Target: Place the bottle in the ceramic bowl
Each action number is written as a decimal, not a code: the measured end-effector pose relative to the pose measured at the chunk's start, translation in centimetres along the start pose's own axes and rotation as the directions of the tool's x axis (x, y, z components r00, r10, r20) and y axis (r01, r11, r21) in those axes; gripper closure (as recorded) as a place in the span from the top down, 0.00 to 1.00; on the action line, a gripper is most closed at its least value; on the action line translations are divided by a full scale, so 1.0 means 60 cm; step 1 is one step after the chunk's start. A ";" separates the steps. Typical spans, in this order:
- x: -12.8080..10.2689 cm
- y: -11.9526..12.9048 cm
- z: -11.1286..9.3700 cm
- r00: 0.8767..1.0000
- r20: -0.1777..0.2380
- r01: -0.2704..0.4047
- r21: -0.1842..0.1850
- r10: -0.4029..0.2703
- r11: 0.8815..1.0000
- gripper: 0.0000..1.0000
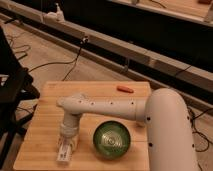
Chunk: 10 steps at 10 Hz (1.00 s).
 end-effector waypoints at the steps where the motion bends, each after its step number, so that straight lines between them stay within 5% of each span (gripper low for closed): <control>1: 0.001 -0.008 -0.017 1.000 -0.027 0.002 0.006 -0.001 1.000 0.02; 4: -0.007 -0.008 -0.128 0.985 -0.168 -0.035 0.044 0.042 0.998 0.00; 7: -0.037 0.045 -0.199 0.964 -0.220 -0.138 0.079 0.152 0.987 0.00; 9: -0.064 0.104 -0.227 0.939 -0.224 -0.236 0.126 0.260 0.963 0.02; 10: -0.080 0.145 -0.239 0.918 -0.222 -0.298 0.160 0.328 0.941 0.10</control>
